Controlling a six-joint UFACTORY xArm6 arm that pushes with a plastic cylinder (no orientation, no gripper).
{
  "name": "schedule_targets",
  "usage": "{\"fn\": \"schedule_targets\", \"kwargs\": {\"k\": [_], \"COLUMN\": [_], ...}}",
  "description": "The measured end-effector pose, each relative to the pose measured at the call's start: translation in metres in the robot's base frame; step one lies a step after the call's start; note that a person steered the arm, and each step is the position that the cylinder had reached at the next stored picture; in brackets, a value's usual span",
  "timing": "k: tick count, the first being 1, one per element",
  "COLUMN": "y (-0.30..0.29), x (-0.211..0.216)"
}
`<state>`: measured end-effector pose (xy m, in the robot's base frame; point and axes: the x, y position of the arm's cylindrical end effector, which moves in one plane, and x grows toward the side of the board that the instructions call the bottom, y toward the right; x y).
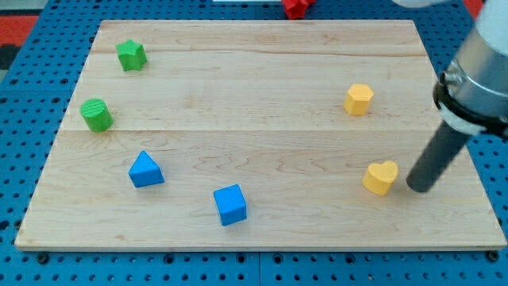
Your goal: Push the blue cube to the bottom right of the blue triangle
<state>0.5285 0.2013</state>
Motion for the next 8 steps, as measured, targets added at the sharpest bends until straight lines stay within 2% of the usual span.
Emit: {"fn": "schedule_targets", "kwargs": {"k": [1,2,3,5,6,7,8], "y": [0.003,-0.020,-0.099,-0.241,-0.256,-0.240,-0.276], "x": [0.012,0.063,0.068,0.059,0.029,0.033,0.032]}}
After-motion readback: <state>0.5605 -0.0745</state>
